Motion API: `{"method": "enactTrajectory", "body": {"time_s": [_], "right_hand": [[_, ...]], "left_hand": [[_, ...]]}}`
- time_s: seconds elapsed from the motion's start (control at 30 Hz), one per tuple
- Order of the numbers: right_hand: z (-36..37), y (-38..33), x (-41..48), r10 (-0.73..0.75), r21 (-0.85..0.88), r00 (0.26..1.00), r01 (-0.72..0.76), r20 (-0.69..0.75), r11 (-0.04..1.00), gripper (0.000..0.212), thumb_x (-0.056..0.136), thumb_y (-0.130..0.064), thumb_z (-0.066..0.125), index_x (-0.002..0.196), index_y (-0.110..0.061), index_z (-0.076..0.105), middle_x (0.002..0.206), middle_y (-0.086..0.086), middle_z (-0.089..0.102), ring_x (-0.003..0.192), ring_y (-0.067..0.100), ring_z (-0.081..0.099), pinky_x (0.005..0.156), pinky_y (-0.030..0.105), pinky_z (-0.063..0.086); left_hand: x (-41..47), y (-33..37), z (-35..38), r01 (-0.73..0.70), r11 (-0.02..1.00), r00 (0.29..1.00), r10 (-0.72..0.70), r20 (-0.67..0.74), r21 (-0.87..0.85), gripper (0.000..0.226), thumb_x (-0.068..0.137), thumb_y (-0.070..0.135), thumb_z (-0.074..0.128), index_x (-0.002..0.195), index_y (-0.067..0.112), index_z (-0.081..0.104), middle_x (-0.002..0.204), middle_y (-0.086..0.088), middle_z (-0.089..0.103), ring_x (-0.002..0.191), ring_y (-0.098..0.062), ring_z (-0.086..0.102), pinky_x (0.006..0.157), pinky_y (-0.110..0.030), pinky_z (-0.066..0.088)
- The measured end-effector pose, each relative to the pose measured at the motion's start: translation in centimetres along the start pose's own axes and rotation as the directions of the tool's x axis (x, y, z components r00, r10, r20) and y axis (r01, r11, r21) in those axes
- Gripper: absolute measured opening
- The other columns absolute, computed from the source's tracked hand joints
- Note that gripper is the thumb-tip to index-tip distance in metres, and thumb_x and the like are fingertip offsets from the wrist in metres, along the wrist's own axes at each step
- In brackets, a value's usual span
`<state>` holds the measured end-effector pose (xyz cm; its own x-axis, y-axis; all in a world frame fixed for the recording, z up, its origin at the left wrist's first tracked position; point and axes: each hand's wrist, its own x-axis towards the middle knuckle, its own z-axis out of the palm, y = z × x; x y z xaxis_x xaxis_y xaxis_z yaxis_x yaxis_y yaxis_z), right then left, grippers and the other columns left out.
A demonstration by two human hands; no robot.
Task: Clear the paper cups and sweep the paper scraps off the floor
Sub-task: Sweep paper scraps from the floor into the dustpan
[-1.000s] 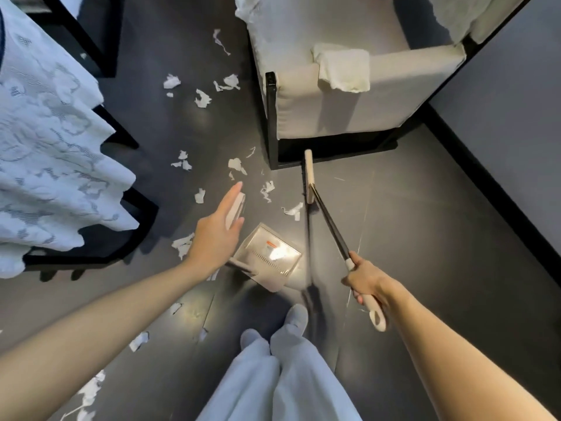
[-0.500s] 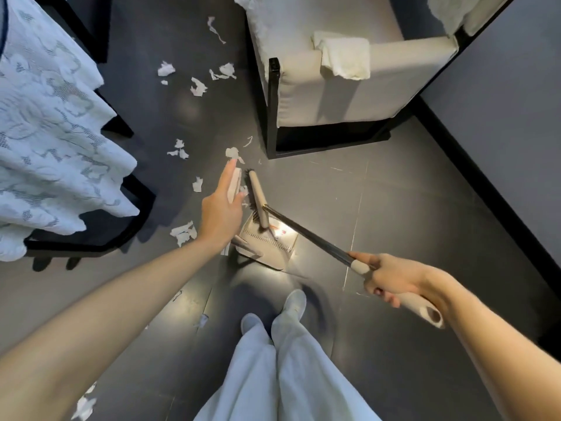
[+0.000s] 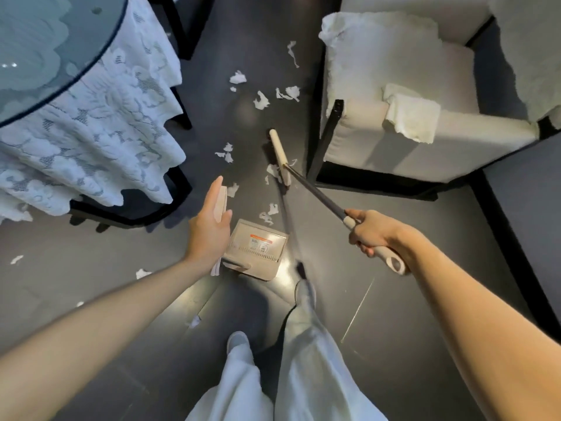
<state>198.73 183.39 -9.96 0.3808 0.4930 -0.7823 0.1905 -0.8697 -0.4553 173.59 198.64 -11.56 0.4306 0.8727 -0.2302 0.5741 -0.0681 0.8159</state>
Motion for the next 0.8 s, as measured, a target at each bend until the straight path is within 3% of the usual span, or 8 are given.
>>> {"method": "enactTrajectory", "body": {"time_s": [0.13,0.23,0.33,0.47,0.57,0.67,0.8], "right_hand": [[-3.4,-3.1,6.8,-0.047,-0.05,0.999,0.047,0.005,0.998,0.067,0.087,0.009,0.041,0.144,-0.025,0.039,0.078,0.015,0.056,0.036,0.012,0.043,0.033,0.019,0.039],[-5.7,-4.3,12.0,-0.033,-0.116,0.999,0.035,0.014,0.993,0.061,0.089,0.009,0.042,0.143,-0.018,0.036,0.081,0.018,0.055,0.041,0.016,0.044,0.036,0.022,0.039],[-6.8,-5.0,16.4,0.04,-0.166,0.996,-0.026,0.08,0.986,0.055,0.091,0.004,0.042,0.141,-0.019,0.036,0.07,0.015,0.05,0.041,0.017,0.041,0.035,0.021,0.038],[-6.1,-5.5,19.1,0.206,-0.144,0.959,-0.18,0.197,0.973,0.04,0.096,-0.005,0.038,0.134,-0.017,0.041,0.059,0.005,0.039,0.045,0.014,0.033,0.037,0.015,0.033],[-5.1,-5.2,18.3,0.228,-0.181,0.951,-0.191,0.211,0.965,0.057,0.095,-0.001,0.037,0.145,-0.027,0.031,0.06,0.004,0.038,0.044,0.014,0.034,0.036,0.013,0.032],[-4.8,-5.2,17.0,0.211,-0.309,0.956,-0.142,0.203,0.94,0.064,0.093,0.002,0.043,0.148,-0.027,0.027,0.063,0.008,0.047,0.04,0.015,0.039,0.034,0.015,0.034],[-4.4,-5.3,13.0,0.237,-0.364,0.938,-0.135,0.252,0.921,0.064,0.092,0.004,0.042,0.147,-0.026,0.029,0.068,-0.001,0.042,0.035,0.011,0.04,0.039,0.015,0.032]], "left_hand": [[1.8,0.7,0.8,0.045,0.997,0.998,-0.043,-0.037,0.068,0.062,0.097,0.008,0.05,0.148,0.036,0.03,0.128,0.025,0.039,0.124,-0.005,0.042,0.089,-0.006,0.025],[3.6,1.2,1.4,0.107,0.99,0.993,-0.101,-0.061,0.093,0.061,0.098,0.013,0.052,0.146,0.042,0.031,0.131,0.025,0.041,0.131,-0.01,0.041,0.089,-0.005,0.025],[5.1,1.3,1.3,0.155,0.985,0.984,-0.147,-0.096,0.078,0.061,0.097,0.015,0.053,0.144,0.048,0.031,0.132,0.03,0.04,0.129,-0.009,0.043,0.089,-0.004,0.026],[6.7,1.1,1.0,0.194,0.977,0.972,-0.18,-0.152,0.084,0.063,0.097,0.012,0.053,0.142,0.05,0.032,0.126,0.033,0.04,0.112,-0.004,0.048,0.075,0.009,0.025],[6.9,1.0,1.0,0.214,0.972,0.967,-0.196,-0.165,0.096,0.063,0.096,0.011,0.053,0.143,0.049,0.032,0.125,0.032,0.041,0.11,-0.002,0.049,0.08,0.004,0.028],[7.6,1.2,1.1,0.197,0.97,0.97,-0.172,-0.173,0.144,0.062,0.096,0.011,0.053,0.145,0.043,0.032,0.125,0.024,0.048,0.113,-0.018,0.055,0.084,-0.009,0.032],[8.1,1.1,1.1,0.16,0.971,0.973,-0.125,-0.193,0.179,0.061,0.097,0.012,0.053,0.148,0.037,0.03,0.142,0.009,0.049,0.119,-0.027,0.053,0.086,-0.012,0.031]]}}
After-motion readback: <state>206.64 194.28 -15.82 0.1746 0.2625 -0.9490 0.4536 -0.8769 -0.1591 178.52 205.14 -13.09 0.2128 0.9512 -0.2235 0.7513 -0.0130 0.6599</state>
